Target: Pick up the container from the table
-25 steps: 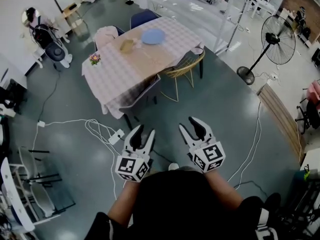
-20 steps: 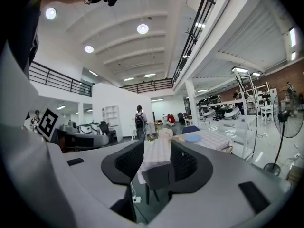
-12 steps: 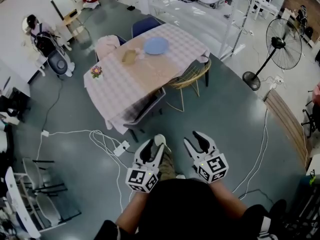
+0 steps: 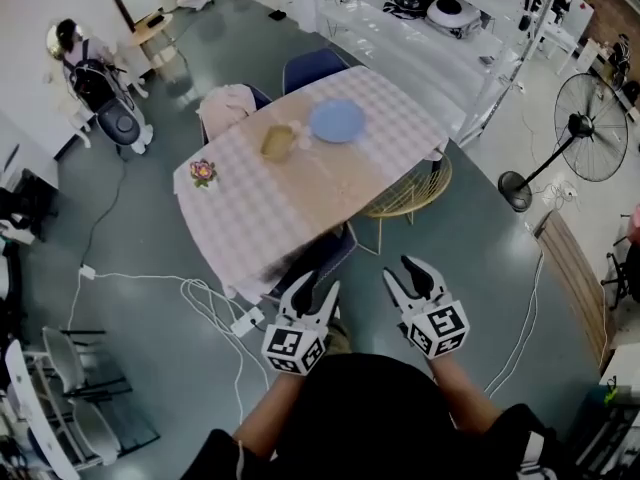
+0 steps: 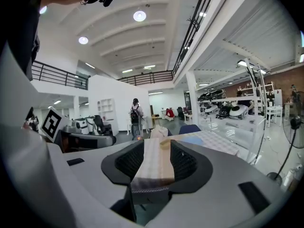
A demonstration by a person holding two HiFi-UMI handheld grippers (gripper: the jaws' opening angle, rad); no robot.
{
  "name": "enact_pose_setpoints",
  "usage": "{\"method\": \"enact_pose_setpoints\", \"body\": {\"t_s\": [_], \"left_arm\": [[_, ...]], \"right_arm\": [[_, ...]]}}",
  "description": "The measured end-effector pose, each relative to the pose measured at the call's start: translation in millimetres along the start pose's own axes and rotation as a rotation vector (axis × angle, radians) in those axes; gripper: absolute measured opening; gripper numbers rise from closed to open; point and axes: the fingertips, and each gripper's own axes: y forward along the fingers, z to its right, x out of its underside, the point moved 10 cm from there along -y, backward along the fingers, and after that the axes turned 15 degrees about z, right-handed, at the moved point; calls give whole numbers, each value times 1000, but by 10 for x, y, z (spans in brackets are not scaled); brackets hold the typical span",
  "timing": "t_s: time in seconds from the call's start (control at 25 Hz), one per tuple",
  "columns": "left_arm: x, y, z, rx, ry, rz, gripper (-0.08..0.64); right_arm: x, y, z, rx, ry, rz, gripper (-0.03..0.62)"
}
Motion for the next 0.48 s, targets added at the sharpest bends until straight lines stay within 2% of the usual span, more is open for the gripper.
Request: {"method": "enact_pose_setpoints", "body": {"t_s": [0.24, 0.48], "left_arm": [[-322, 639, -785, -2, 35, -8, 167], [-260, 1216, -1494, -46, 63, -55, 167]], "right_arm": [[-138, 1064, 225, -21, -2, 15, 143], [-69, 1679, 430, -20, 24, 3, 143]]}}
